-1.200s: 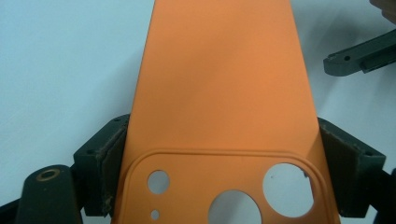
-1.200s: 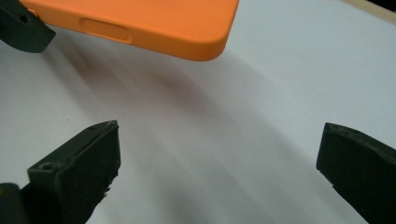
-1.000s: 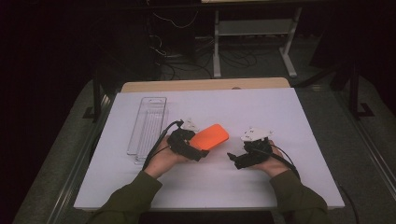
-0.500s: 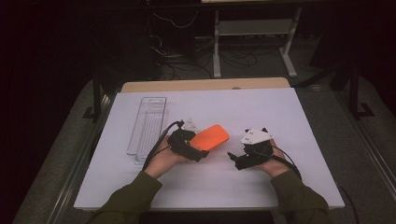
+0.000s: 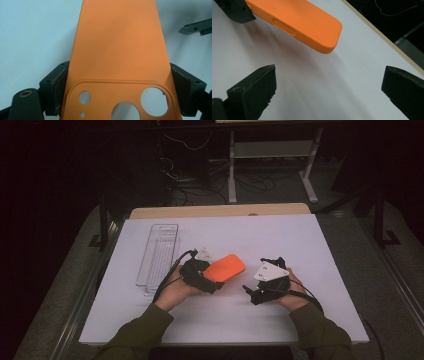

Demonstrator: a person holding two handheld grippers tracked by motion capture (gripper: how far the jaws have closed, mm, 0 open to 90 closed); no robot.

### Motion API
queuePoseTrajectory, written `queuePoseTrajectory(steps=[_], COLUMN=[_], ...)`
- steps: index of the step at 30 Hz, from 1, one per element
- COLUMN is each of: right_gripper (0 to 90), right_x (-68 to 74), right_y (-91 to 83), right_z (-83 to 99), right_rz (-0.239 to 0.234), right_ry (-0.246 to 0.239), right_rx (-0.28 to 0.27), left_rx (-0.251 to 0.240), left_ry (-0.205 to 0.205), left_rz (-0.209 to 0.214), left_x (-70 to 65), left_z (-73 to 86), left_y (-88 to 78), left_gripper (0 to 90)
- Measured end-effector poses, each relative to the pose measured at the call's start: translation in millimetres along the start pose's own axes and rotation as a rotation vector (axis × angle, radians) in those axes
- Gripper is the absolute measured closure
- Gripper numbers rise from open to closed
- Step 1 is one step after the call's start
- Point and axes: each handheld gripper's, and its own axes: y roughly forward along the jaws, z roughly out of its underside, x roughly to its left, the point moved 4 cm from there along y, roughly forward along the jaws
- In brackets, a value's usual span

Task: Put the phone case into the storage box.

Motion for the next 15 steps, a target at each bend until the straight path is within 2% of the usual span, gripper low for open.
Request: queuePoseTrajectory(steps=[5,12,14,15], right_gripper=[0.0,0.0,0.0,0.0], right_x=[2.4,6.2,7.4,7.5], right_y=[1.0,1.4,1.0,1.2], right_z=[0.0,-1.3,-1.1,-0.9], right_rz=[0.024,0.055,0.065,0.069], right_ry=[-0.065,-0.132,-0.149,-0.161], right_rx=[-0.001,-0.001,0.006,0.007], left_rx=[0.003,0.001,0.011,0.003], left_ry=[0.003,0.002,0.014,0.006], left_rz=[-0.001,-0.001,0.002,0.002], left_x=[-0.1,-0.2,0.7,0.0], left_z=[0.1,0.2,0.6,0.4], left_y=[0.3,0.3,-0.4,0.1], left_gripper=[15.5,15.5,15.5,15.5])
